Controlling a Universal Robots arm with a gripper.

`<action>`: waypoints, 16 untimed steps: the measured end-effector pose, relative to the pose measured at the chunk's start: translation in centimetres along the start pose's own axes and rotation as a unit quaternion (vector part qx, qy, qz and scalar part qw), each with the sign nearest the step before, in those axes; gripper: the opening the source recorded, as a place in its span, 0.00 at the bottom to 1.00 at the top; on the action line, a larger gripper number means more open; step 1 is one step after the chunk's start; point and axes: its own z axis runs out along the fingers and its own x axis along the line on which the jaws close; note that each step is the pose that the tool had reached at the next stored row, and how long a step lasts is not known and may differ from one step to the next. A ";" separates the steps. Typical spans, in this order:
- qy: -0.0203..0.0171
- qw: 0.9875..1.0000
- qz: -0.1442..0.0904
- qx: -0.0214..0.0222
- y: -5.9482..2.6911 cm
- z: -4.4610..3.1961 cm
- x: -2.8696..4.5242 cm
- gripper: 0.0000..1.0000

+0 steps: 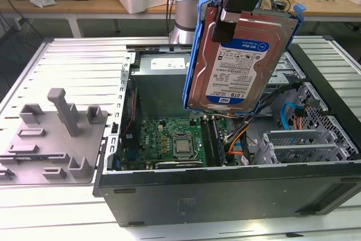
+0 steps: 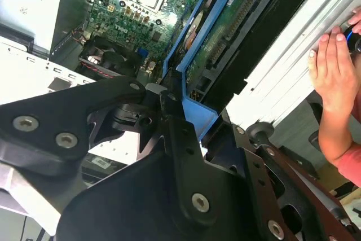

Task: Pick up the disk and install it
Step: 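Insert the disk into the insertion slot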

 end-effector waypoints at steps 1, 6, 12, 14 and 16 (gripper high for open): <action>0.000 1.000 0.000 0.000 0.00 0.00 0.00 0.37; 0.000 1.000 0.000 0.000 -0.01 0.00 0.00 0.37; -0.001 1.000 0.001 0.029 -0.01 0.00 0.01 0.37; -0.002 0.999 0.001 0.034 -0.01 0.00 0.02 0.37; -0.002 0.999 0.001 0.038 -0.02 0.01 0.02 0.37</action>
